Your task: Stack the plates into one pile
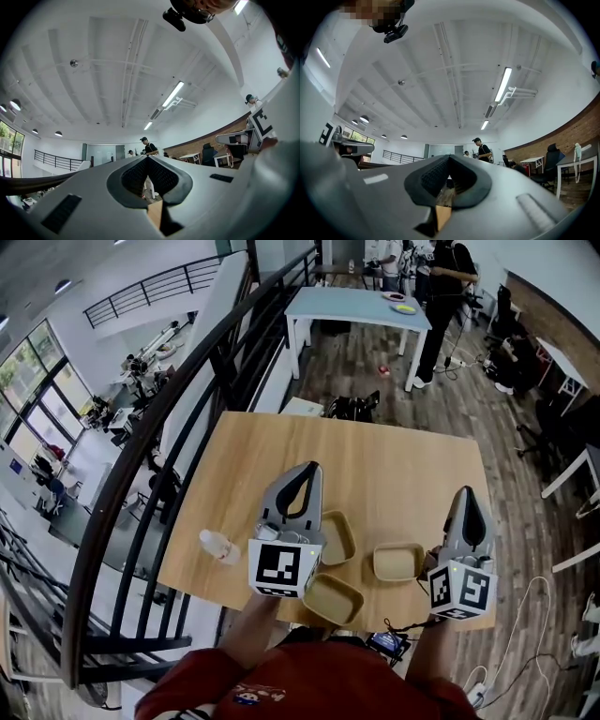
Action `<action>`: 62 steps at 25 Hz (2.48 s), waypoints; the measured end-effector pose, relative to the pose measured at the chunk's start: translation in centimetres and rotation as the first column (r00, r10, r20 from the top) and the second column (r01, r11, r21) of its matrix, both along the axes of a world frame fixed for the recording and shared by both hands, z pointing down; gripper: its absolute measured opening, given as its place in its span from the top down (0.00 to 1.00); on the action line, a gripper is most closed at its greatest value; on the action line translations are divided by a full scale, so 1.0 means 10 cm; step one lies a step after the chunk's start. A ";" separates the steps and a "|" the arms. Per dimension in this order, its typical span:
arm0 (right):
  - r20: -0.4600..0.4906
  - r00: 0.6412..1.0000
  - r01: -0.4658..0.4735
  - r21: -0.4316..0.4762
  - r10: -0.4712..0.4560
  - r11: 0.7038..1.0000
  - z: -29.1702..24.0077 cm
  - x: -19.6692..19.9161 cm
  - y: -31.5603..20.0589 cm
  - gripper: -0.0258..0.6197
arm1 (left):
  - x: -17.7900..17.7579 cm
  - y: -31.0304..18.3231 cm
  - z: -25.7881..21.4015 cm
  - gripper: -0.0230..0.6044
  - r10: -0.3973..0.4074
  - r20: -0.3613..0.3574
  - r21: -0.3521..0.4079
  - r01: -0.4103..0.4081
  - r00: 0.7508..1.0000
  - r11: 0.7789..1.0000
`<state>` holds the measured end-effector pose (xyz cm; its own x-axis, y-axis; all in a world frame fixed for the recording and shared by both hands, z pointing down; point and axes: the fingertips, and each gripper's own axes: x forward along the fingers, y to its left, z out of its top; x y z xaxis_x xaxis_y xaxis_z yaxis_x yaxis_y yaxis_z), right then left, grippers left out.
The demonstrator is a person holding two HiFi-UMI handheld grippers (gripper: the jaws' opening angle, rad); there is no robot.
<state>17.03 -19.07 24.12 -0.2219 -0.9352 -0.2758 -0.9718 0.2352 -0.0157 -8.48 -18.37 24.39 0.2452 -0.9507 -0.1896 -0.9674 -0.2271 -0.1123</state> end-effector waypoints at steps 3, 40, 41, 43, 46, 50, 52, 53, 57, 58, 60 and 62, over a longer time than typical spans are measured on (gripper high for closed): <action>-0.010 1.000 0.004 0.005 -0.004 1.000 0.00 -0.10 -0.03 0.94 | -0.06 -0.03 0.01 0.95 0.005 -0.001 0.002 -0.005 1.000 1.000; 0.013 0.995 0.098 -0.455 -0.104 0.885 1.70 -0.50 0.25 0.94 | 0.06 0.18 1.62 0.95 0.120 -0.014 -0.389 -0.116 0.993 0.914; 0.014 0.994 0.105 -0.471 -0.111 0.876 1.78 -0.52 0.28 0.94 | 0.06 0.21 1.70 0.95 0.123 -0.009 -0.407 -0.116 0.992 0.906; 0.011 0.992 0.115 -0.509 -0.128 0.853 1.94 -0.55 0.36 0.94 | 0.07 0.30 1.89 0.95 0.129 -0.007 -0.450 -0.118 0.992 0.885; 0.005 0.989 0.122 -0.584 -0.147 0.803 2.25 -0.57 0.51 0.94 | 0.08 0.44 2.20 0.95 0.138 -0.024 -0.525 -0.130 0.990 0.841; 0.059 0.986 0.154 -0.700 -0.158 0.697 2.68 -0.59 0.74 0.94 | 0.06 0.62 2.57 0.94 0.136 -0.042 -0.614 -0.133 0.990 0.778; 0.081 0.986 0.158 -0.737 -0.147 0.657 2.84 -0.58 0.81 0.94 | 0.04 0.69 2.72 0.93 0.130 -0.044 -0.647 -0.128 0.990 0.752; 0.088 0.986 0.159 -0.752 -0.141 0.640 2.90 -0.58 0.85 0.94 | 0.03 0.73 2.80 0.92 0.128 -0.040 -0.663 -0.122 0.991 0.739; 0.113 0.983 0.176 -0.817 -0.147 0.550 3.19 -0.63 1.03 0.91 | 0.05 0.87 3.12 0.90 0.123 -0.029 -0.724 -0.106 0.992 0.681; 0.119 0.983 0.177 -0.832 -0.143 0.526 3.26 -0.65 1.08 0.91 | 0.06 0.91 3.19 0.89 0.127 -0.024 -0.738 -0.103 0.992 0.667; 0.133 0.983 0.177 -0.859 -0.124 0.481 3.39 -0.66 1.19 0.91 | 0.08 0.99 3.32 0.88 0.138 -0.012 -0.762 -0.099 0.990 0.640; 0.151 0.983 0.182 -0.881 -0.105 0.437 3.52 -0.67 1.28 0.89 | 0.08 1.07 3.44 0.86 0.149 -0.006 -0.785 -0.096 0.989 0.611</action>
<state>10.37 -6.25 59.30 -0.3956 -0.6318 0.6665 -0.9128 0.1908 -0.3610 -7.68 -7.64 58.78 0.3555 -0.6922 0.6280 -0.9220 -0.3699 0.1143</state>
